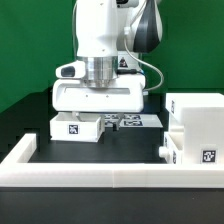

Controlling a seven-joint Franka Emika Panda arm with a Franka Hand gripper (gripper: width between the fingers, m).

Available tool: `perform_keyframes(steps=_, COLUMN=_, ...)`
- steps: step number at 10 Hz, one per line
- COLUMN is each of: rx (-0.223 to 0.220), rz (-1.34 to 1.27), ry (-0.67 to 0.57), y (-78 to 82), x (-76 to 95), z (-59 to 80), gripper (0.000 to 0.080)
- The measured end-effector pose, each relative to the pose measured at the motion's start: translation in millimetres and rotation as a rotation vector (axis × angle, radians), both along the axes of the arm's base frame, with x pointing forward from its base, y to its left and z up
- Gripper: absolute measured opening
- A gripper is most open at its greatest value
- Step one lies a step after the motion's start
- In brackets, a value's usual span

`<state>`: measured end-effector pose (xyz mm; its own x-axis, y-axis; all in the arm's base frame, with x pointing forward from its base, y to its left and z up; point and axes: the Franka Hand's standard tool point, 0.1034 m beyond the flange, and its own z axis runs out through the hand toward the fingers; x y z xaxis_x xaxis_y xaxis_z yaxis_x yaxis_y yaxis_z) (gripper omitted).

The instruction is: Assemble drawer

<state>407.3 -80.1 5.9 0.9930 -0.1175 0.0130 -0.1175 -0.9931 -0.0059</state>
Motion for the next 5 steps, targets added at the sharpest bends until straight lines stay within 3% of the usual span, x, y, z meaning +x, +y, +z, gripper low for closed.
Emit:
perform_keyframes(steps=1, rx=0.0, rz=0.003, ry=0.001, y=0.3, x=-0.2, z=-0.1, gripper=0.0634)
perform_keyframes(steps=2, rx=0.0, rz=0.008, ry=0.001, y=0.6, x=0.9, z=0.4, gripper=0.0446)
perform_keyframes(steps=3, rx=0.0, rz=0.012, ry=-0.001, y=1.8, x=2.1, z=0.7, gripper=0.0446)
perform_keyframes(steps=5, rx=0.0, rz=0.02, ry=-0.005, y=3.7, x=5.1, z=1.7, gripper=0.0121)
